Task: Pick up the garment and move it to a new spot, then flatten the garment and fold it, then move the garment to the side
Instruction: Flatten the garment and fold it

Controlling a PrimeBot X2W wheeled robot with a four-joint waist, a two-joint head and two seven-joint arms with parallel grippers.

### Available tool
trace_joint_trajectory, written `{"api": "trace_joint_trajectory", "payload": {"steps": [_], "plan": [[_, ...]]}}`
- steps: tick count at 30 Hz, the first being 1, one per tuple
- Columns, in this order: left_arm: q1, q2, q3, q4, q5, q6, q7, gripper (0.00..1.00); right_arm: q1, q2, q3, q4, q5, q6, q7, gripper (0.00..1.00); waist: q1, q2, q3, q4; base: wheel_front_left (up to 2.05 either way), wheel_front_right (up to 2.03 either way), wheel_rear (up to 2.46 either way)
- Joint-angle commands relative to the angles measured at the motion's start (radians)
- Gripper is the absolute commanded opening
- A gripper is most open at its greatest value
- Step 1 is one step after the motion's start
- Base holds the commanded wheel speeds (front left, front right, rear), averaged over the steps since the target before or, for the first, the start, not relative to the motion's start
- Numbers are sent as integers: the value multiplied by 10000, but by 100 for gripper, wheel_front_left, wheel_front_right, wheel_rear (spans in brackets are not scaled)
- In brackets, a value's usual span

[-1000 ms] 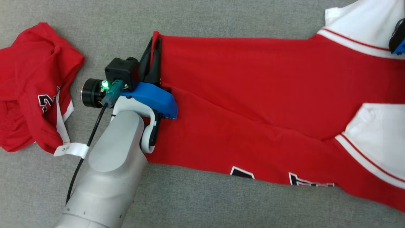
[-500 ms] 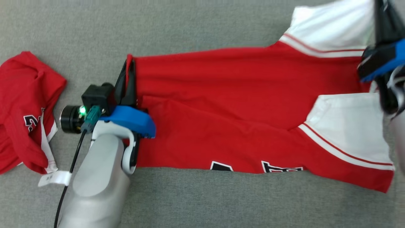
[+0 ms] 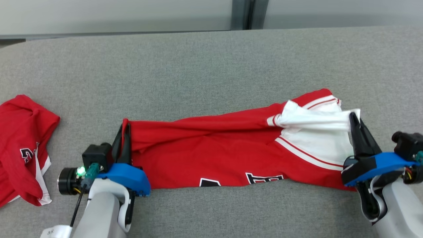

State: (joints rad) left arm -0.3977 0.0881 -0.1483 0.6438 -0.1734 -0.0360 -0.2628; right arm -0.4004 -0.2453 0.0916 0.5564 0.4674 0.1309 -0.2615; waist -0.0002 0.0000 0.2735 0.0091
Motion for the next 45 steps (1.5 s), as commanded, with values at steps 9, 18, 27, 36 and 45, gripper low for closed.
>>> {"api": "trace_joint_trajectory", "payload": {"steps": [9,18,27,36,45], "plan": [[1043,-194,365,-190,249,6,-26,100,1081,667,-646,322,-560,-3,-46,30,2,0,-671,-91,0,0,0],[2156,-343,963,-1540,435,554,-26,100,1437,1172,-1383,-509,-2249,-1,-43,100,2,0,-1226,-167,0,0,0],[3430,-377,519,-2280,317,722,-26,100,2231,1651,-1538,-528,-3236,-1,-40,100,2,0,-2018,-116,0,0,0],[4166,-375,176,-2153,116,823,-26,100,2876,1886,-1446,-61,-3223,-3,-40,100,2,0,-2684,-120,0,0,0],[4205,-377,109,-2216,126,808,-26,100,2656,1935,-1359,24,-3231,-3,-41,100,2,0,-2654,-123,0,0,0]]}}
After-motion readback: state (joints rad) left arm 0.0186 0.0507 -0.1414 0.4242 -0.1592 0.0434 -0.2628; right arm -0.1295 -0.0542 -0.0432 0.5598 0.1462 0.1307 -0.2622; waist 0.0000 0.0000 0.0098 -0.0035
